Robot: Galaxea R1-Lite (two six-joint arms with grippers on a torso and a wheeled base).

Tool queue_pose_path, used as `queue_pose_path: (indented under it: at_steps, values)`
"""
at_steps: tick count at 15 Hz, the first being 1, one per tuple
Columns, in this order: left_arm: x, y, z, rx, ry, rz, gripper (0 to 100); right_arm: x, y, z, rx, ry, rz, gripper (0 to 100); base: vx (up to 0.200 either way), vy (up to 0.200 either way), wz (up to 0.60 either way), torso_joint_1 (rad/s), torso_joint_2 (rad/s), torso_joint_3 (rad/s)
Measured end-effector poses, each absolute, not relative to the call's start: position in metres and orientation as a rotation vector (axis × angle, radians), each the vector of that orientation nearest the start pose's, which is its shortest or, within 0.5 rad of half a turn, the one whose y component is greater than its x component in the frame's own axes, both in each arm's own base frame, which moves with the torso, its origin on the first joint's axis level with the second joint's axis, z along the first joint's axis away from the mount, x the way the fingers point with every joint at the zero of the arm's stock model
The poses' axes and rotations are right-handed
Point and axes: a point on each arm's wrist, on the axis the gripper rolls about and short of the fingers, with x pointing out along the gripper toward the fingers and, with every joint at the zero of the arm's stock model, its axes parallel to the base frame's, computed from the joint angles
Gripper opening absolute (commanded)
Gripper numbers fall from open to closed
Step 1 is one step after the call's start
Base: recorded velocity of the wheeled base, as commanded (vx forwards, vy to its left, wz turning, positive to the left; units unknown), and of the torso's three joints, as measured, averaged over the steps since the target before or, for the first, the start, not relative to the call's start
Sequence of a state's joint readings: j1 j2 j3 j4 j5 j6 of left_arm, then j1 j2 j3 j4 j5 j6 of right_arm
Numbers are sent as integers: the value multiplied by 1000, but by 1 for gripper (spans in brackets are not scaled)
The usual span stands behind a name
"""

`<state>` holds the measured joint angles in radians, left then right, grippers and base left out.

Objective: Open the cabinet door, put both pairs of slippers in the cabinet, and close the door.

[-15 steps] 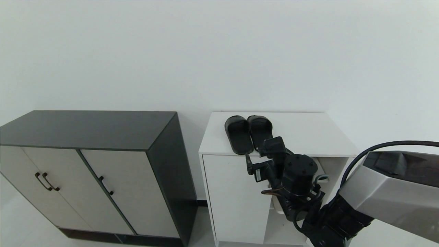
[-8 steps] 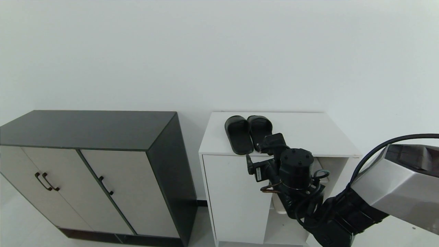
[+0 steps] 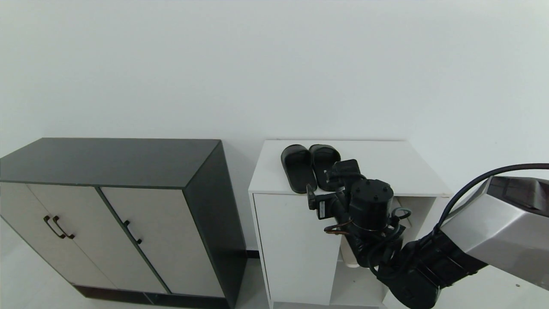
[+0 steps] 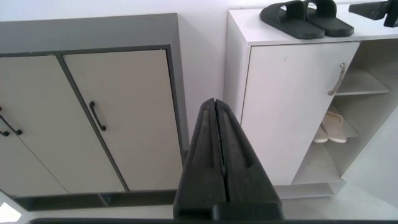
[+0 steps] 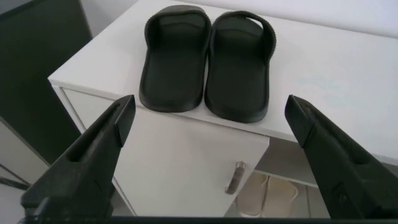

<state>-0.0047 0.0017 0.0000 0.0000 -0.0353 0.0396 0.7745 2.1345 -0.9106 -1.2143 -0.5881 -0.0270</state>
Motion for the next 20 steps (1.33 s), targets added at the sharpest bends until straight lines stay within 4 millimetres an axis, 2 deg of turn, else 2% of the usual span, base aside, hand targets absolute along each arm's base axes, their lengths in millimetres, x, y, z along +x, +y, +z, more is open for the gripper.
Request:
queue_pose_path:
  at_steps: [7,10,12,13,15,20]
  values:
    - [-23,-1,76,40,1,-40,0,290,267,112,-31,11,183,100,200,0,0,5,-2,2]
    - [-23,-1,75,41,1,-41,0,291,272,109,-45,133,185,100,200,0,0,4,5,1]
    - [-23,-1,75,41,1,-42,0,292,276,117,-29,216,182,100,0,0,0,0,0,0]
    - [-23,-1,76,41,1,-42,0,293,278,129,7,192,184,100,0,0,0,0,0,0]
    - [-23,-1,76,41,1,-41,0,295,279,139,21,182,185,100,0,0,0,0,0,0]
    - [-23,-1,76,41,1,-42,0,303,285,134,14,233,188,100,0,0,0,0,0,0]
